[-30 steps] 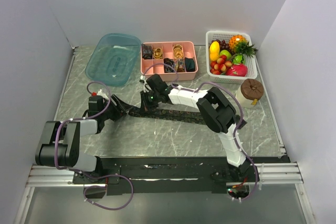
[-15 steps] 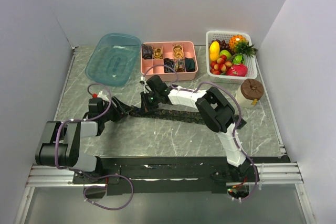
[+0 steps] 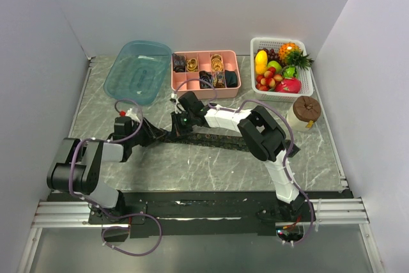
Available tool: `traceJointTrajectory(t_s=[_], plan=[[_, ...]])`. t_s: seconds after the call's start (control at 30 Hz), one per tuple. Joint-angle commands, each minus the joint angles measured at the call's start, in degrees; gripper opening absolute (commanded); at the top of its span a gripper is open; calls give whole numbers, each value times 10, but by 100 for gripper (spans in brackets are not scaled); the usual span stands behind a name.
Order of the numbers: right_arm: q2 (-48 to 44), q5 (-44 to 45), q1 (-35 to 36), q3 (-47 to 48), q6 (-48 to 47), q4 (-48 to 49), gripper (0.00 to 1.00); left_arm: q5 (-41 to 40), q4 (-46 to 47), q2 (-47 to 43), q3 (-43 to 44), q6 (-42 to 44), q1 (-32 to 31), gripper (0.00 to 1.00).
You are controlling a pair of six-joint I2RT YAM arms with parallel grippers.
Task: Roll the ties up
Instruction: Roll the tie at the center of the board.
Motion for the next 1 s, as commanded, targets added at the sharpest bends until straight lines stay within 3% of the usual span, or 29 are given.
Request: traceJointTrajectory(t_s=[0.0, 0.1, 0.43, 0.63, 0.97], plan=[[15, 8, -3, 11, -2, -2, 0, -32, 2, 15, 21, 26, -26, 42], [16, 7, -4, 13, -2, -3, 0, -50, -16, 8, 33, 36, -38, 36], [26, 4, -5, 36, -3, -5, 0, -135, -118, -56, 69, 85, -72, 2], [37, 0, -6, 49, 4, 4, 0, -162, -172, -53, 103, 107, -99, 1], [64, -24, -12, 69, 27, 32, 0, -292, -286, -61, 174, 134, -175, 1]])
